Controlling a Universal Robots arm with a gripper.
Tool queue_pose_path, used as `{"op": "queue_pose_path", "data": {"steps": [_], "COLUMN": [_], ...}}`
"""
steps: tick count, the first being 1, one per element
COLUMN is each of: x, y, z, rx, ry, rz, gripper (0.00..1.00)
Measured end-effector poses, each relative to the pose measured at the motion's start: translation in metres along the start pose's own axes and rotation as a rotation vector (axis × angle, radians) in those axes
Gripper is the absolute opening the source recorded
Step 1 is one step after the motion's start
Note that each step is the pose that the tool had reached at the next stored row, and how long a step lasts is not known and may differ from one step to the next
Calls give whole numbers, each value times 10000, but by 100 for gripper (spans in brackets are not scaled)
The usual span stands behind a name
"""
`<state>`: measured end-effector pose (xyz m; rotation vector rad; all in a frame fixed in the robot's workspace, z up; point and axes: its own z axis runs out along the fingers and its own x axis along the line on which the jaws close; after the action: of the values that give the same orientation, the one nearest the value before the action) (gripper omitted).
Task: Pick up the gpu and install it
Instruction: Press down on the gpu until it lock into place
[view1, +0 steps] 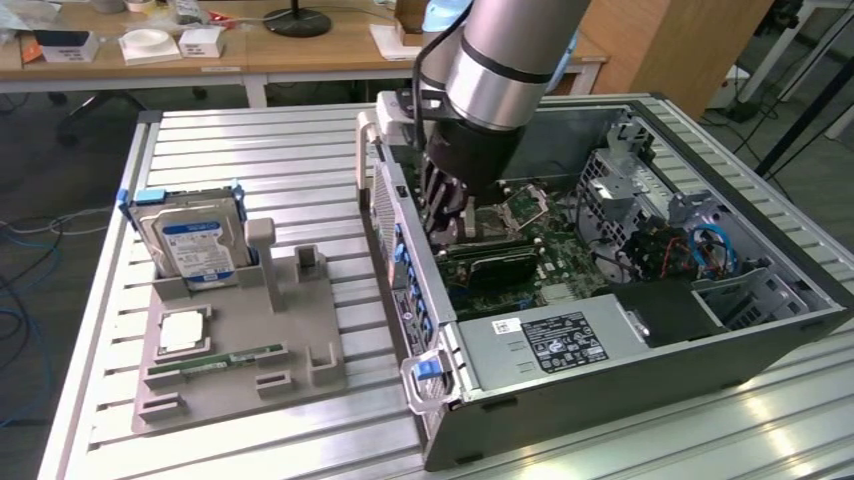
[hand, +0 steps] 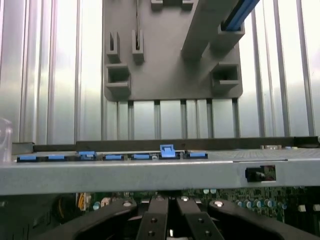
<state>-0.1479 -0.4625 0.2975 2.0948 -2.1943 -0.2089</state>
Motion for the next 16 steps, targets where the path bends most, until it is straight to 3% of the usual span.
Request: {"op": "queue_pose_path", "data": {"steps": [7,9,12,15,16], "x": [0,-4,-3,-5,-6], "y": [-10,-5,12,16,28], "z": [43,17,-79,-145,-237], "rx": [-10,27,28,66,190], "ry": [24,-32,-3,-3,-9], "rz": [3,-6,-2,-1,-8], "gripper": [11,11,11,11,11]}}
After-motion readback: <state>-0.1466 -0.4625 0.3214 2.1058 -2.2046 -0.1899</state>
